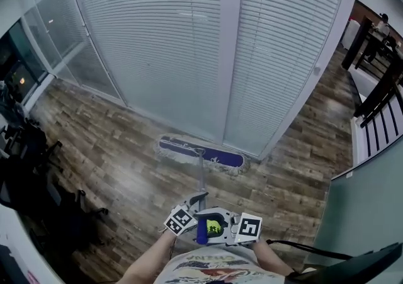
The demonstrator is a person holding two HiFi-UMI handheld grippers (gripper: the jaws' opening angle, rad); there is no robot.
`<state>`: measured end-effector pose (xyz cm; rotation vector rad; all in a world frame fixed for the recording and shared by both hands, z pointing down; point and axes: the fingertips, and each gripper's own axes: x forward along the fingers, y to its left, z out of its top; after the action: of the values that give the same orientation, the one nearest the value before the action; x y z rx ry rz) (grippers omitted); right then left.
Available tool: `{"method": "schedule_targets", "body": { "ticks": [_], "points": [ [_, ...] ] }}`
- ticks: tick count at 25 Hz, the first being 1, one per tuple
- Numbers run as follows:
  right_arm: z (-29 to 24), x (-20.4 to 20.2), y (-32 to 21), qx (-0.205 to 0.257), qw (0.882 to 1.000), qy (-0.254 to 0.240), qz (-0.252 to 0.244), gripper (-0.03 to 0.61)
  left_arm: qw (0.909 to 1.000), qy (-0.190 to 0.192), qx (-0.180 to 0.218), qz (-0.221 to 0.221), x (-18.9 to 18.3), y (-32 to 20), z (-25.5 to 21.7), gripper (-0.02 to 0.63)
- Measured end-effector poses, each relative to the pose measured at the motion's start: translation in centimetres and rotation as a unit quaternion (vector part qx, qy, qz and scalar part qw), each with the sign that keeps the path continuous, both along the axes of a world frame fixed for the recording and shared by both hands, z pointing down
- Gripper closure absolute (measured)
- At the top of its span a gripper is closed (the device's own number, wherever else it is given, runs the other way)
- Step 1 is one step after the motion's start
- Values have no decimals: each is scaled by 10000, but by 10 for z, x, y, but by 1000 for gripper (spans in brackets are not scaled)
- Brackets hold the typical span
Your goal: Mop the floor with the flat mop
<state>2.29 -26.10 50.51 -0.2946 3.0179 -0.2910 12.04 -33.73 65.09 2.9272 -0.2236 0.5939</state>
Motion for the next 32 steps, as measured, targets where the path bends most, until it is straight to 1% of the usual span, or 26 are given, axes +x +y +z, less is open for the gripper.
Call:
{"method": "schedule_targets", "body": {
  "ticks": [2,5,6,8,11,14,16,18,23,27,32],
  "points": [
    [-26,20,-39,-8,9988,-403,267,278,9988,364,-57,-318,14,-38,-21,367],
    [-59,51,-94,172,9944,-868,581,283,9933,880,-21,-755,34,-91,-54,368],
    [-67,59,-109,234,9929,-965,648,288,9914,999,17,-842,39,-106,-63,368],
    [-83,70,-138,349,9899,-1107,816,302,9895,1120,112,-903,47,-133,-77,374],
    [-102,83,-179,502,9837,-1223,1215,325,9905,1034,381,-817,55,-168,-93,409],
    [-115,91,-215,751,9798,-1039,1534,347,9907,947,553,-802,63,-198,-106,437],
    [-119,93,-233,984,9788,-783,1615,369,9902,940,571,-860,66,-213,-112,443],
    [-123,93,-249,1150,9776,-630,1648,384,9896,942,607,-896,66,-227,-117,451],
    [-136,91,-296,1446,9697,-591,1879,402,9889,941,889,-725,66,-267,-132,469],
    [-142,91,-334,1403,9671,-565,2043,410,9893,955,902,-634,66,-298,-142,476],
    [-154,84,-373,1443,9653,-640,2079,410,9895,931,1016,-430,62,-332,-152,489]
  ]
}}
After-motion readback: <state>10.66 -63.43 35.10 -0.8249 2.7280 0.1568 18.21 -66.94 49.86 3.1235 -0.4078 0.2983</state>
